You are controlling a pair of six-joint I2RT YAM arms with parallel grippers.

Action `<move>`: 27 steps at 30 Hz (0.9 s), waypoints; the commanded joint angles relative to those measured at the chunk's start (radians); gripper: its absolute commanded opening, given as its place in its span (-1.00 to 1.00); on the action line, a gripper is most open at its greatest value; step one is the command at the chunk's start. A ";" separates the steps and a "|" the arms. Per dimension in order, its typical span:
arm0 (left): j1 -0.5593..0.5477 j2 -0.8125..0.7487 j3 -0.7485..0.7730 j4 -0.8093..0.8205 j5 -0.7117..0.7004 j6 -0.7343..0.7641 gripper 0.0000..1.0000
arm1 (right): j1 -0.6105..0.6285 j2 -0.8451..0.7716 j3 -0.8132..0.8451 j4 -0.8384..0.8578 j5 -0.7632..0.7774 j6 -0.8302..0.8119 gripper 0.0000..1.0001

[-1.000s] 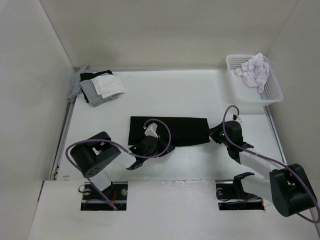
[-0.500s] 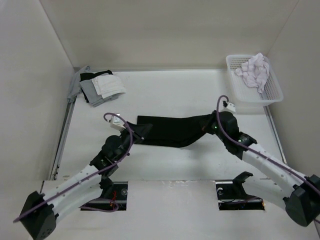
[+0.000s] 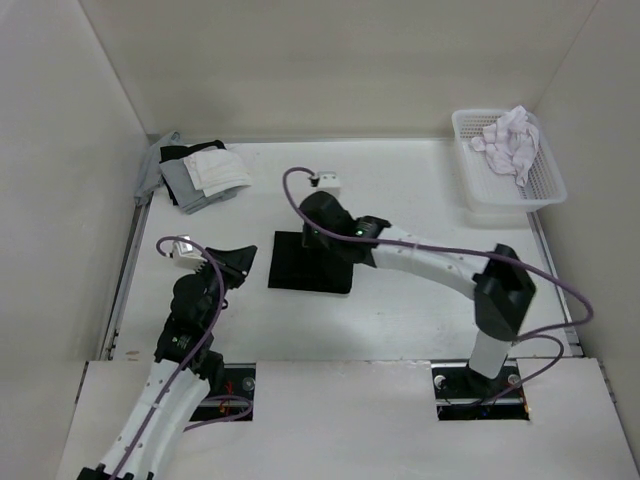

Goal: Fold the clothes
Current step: Fold the tank top

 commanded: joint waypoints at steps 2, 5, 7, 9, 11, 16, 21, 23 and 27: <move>0.106 -0.020 -0.002 -0.008 0.122 -0.002 -0.75 | 0.060 0.230 0.272 -0.136 0.012 -0.039 -0.97; 0.170 -0.019 -0.018 -0.010 0.168 -0.010 -0.73 | 0.091 0.356 0.380 -0.148 -0.027 -0.017 -0.72; 0.170 -0.009 -0.024 -0.002 0.160 -0.010 -0.73 | 0.111 0.396 0.411 -0.131 -0.062 0.003 -0.53; 0.164 0.003 -0.030 0.017 0.137 -0.010 -0.73 | 0.117 0.387 0.394 -0.098 -0.084 0.018 -0.31; 0.158 0.020 -0.032 0.045 0.120 -0.007 -0.73 | 0.117 0.324 0.321 -0.041 -0.099 0.023 -0.27; 0.103 0.157 -0.019 0.161 0.105 -0.001 -0.72 | 0.062 0.085 0.017 0.152 -0.108 0.027 -0.32; -0.046 0.435 0.004 0.378 0.058 0.013 -0.72 | -0.056 0.046 -0.150 0.298 -0.260 0.029 -0.87; -0.095 0.542 0.014 0.448 0.031 0.019 -0.72 | -0.089 0.049 -0.212 0.380 -0.298 0.049 -0.91; -0.116 0.743 0.004 0.582 0.027 0.007 -0.72 | -0.104 0.017 -0.376 0.555 -0.355 0.124 -0.92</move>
